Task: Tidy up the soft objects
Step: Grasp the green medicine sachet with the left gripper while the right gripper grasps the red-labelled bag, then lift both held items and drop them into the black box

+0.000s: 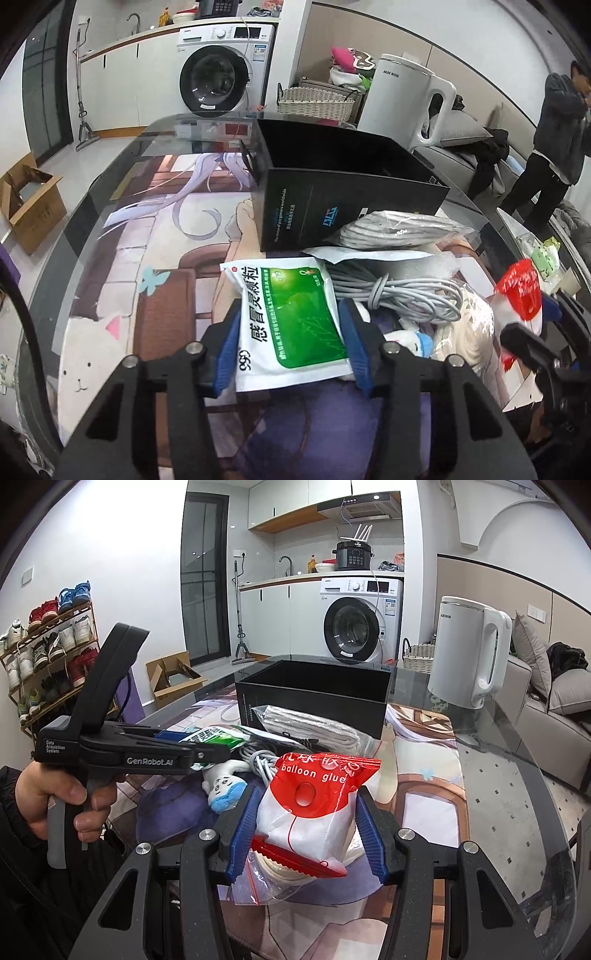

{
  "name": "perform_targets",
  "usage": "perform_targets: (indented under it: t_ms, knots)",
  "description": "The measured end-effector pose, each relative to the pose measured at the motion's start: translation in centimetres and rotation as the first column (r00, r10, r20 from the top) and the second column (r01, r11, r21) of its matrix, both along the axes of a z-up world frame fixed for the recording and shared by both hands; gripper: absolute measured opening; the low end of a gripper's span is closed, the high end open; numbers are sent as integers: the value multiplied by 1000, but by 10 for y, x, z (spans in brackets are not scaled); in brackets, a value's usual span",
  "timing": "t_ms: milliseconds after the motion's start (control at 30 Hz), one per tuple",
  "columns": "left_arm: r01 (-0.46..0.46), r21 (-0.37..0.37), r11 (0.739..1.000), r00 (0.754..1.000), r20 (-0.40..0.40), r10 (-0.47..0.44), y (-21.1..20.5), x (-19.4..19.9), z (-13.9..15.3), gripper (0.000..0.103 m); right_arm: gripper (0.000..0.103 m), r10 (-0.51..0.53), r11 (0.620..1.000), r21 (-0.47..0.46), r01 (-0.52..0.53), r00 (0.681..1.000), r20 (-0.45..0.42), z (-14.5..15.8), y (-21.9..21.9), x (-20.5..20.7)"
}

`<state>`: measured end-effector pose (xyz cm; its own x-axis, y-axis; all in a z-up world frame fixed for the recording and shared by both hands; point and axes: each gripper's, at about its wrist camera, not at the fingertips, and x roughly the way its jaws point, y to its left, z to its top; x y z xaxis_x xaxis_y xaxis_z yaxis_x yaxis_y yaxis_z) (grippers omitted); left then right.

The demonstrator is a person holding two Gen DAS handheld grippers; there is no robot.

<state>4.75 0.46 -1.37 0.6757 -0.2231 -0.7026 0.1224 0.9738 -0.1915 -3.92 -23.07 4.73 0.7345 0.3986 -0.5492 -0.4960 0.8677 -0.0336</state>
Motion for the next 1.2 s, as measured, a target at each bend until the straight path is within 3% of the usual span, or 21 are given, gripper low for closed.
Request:
perform_targets:
  t_ms: [133,200,233,367,433,467,500,600,700,833,1000,1033,1100,1133,1200]
  knots:
    - [3,7,1000,1000,19,-3,2,-7,5,41,52,0,1000,7,0,1000,13,3,0,-2]
    - [-3,13,1000,999,37,3,3,-11,8,21,52,2,1000,14,-2,1000,19,5,0,-3]
    - [-9,12,1000,999,40,9,5,-12,8,17,52,0,1000,18,-1,1000,21,7,0,-4]
    - [-32,-7,999,999,7,32,13,-10,3,17,52,-11,999,31,11,1000,20,10,-1,-3]
    - [-45,-25,999,999,1,45,16,-11,2,21,52,-18,999,32,17,1000,23,11,-1,-3]
    - [-51,-33,998,999,0,51,18,-12,3,32,52,-21,999,33,20,999,27,12,-1,-5]
    - [-55,-44,997,998,2,55,19,-13,4,55,52,-22,999,34,21,999,30,13,-1,-5]
    - [-24,-86,996,1000,17,25,18,-16,9,61,52,-23,999,39,21,999,34,14,-1,-7]
    - [-16,-59,998,1000,17,17,11,-16,6,74,52,-20,999,40,19,999,31,14,-2,-8]
    - [6,-77,997,1000,2,-6,7,-11,4,75,52,-20,999,43,19,999,25,14,-4,-9]
    - [14,-38,999,999,-36,-15,-3,-1,-7,75,52,-15,999,43,14,1000,20,14,-4,-8]
    - [19,-44,999,999,-30,-20,-3,0,-8,74,52,-14,999,44,13,1000,18,13,-4,-7]
    - [42,-61,997,999,-30,-44,-3,0,-8,57,52,-14,999,42,13,1000,20,13,-4,-7]
    - [54,-68,996,998,-26,-55,-4,-1,-7,54,52,-14,999,44,13,1000,20,13,-4,-7]
    - [79,-37,996,997,-4,-79,-9,-5,-3,45,52,-15,999,45,15,1000,19,13,-4,-5]
